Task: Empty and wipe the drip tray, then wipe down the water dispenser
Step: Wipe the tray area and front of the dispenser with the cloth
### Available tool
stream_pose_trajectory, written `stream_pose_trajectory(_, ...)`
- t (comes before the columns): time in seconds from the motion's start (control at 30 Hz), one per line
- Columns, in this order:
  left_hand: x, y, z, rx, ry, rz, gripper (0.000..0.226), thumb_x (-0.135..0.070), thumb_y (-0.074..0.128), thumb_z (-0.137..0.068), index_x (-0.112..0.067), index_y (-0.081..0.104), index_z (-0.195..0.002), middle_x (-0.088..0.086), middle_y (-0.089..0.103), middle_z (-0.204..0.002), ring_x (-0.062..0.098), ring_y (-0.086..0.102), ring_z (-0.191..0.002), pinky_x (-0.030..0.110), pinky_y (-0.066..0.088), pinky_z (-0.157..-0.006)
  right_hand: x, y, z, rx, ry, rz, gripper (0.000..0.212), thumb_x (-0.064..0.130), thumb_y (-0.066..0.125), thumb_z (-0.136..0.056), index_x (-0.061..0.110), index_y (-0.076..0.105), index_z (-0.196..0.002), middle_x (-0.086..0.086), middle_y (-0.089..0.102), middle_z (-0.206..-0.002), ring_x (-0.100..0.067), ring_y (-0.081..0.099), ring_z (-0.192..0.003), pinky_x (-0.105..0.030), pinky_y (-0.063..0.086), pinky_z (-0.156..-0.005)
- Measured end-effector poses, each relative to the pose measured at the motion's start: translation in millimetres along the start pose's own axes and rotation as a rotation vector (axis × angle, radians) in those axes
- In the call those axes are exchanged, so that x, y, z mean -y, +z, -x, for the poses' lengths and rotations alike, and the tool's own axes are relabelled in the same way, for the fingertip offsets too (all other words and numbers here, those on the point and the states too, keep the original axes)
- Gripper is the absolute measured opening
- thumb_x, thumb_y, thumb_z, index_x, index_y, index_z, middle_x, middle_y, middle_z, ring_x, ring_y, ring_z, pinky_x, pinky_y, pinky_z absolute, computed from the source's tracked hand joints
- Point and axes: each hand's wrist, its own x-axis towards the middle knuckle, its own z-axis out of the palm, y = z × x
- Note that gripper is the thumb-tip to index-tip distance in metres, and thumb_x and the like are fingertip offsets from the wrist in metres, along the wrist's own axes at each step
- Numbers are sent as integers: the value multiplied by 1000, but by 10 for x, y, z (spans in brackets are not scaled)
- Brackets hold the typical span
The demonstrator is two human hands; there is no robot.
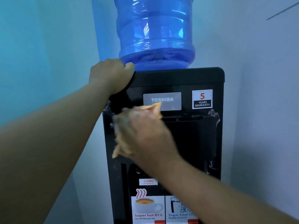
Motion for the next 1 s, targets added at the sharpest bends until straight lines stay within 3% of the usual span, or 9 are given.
stream_pose_trajectory(0.1,6,-5,0,11,-2,1,40,-40,27,-89,-13,48,-67,9,47,-70,29,43,-64,35,29,-62,140,147,134,224,-320,133,44,30,34,-99,9,49,-134,-16,49,-142,-35,40,-135,-46,37,-106)
stream_pose_trajectory(0.17,5,-8,-6,15,-1,3,40,-40,26,-89,-13,48,-67,9,46,-70,33,45,-70,36,30,-65,-155,39,423,195,-419,120,41,30,36,-102,13,52,-135,-9,51,-143,-27,42,-137,-40,39,-107)
stream_pose_trajectory(0.27,4,29,-18,-1,6,0,40,-39,26,-88,-13,48,-67,9,45,-69,34,46,-73,36,30,-66,-855,-228,938,124,-259,47,31,33,56,-98,12,61,-120,-11,64,-128,-33,57,-121,-45,46,-100)
stream_pose_trajectory(0.37,22,57,-42,-17,4,-4,40,-39,26,-89,-12,48,-68,10,45,-69,34,46,-73,36,31,-66,-1214,-460,1010,17,23,17,21,30,56,-95,12,59,-104,-17,63,-110,-37,60,-99,-38,42,-95)
stream_pose_trajectory(0.5,10,45,-29,-18,11,-10,42,-41,25,-88,-12,48,-68,10,45,-69,32,44,-68,36,32,-66,-852,-363,362,-52,229,-14,33,42,59,-88,10,65,-88,-16,60,-111,-38,51,-108,-47,40,-96)
stream_pose_trajectory(0.63,39,45,-24,-12,0,-22,40,-41,25,-88,-13,46,-68,9,43,-69,35,46,-75,37,32,-68,-314,-145,-30,55,112,-87,27,35,55,-90,16,68,-103,-9,65,-92,-33,60,-83,-42,45,-77)
stream_pose_trajectory(0.73,29,28,-35,-8,0,-32,41,-44,23,-84,-14,47,-69,9,44,-70,36,47,-77,38,33,-69,-615,-339,177,180,-24,-117,35,39,47,-90,19,70,-107,-4,67,-95,-29,64,-86,-45,49,-79)
stream_pose_trajectory(0.9,37,5,-5,0,7,-48,43,-44,21,-84,-14,48,-68,9,42,-68,35,46,-76,37,32,-69,-1182,-645,563,165,116,-14,35,35,51,-92,10,69,-109,-5,66,-100,-26,64,-87,-37,51,-70)
stream_pose_trajectory(1.0,27,-35,44,-10,18,-37,43,-44,21,-83,-15,49,-67,10,44,-69,36,48,-76,38,33,-69,-1148,-585,550,106,140,-117,31,33,54,-90,9,68,-104,-4,63,-92,-24,59,-81,-37,48,-73)
